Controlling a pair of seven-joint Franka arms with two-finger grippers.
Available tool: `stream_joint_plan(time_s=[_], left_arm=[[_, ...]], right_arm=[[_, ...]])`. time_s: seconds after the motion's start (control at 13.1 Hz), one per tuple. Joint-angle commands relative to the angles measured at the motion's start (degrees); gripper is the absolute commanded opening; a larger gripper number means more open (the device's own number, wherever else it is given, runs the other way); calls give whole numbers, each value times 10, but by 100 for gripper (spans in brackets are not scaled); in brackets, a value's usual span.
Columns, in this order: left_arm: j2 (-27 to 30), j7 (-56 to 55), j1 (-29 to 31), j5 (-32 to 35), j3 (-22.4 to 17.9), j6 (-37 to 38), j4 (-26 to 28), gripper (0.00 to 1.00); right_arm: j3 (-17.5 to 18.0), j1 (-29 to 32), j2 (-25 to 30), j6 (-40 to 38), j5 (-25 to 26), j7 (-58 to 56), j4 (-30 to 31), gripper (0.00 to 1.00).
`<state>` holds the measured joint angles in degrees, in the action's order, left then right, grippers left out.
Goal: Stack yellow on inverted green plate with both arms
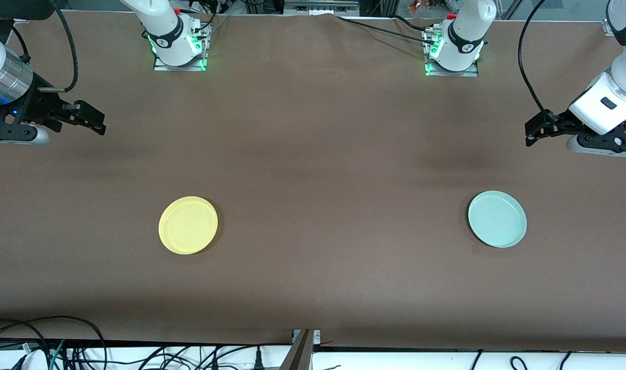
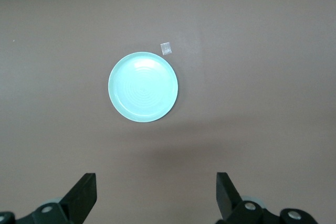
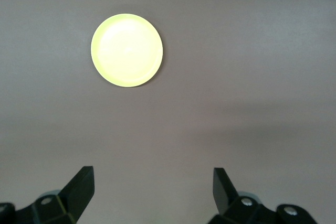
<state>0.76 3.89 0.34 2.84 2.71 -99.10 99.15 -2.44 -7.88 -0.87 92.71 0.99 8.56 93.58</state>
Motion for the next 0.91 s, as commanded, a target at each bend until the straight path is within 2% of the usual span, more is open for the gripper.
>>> stream_joint_plan(time_s=[0.0, 0.23, 0.84], left_arm=[[7, 13, -3, -12, -11, -8, 11, 100], [-20, 13, 0, -18, -11, 26, -25, 100], [-26, 14, -2, -12, -9, 29, -28, 100]], right_arm=[[3, 1, 13, 5, 0, -1, 12, 100], [3, 1, 13, 5, 0, -1, 12, 100], [3, 1, 12, 6, 0, -1, 12, 100]])
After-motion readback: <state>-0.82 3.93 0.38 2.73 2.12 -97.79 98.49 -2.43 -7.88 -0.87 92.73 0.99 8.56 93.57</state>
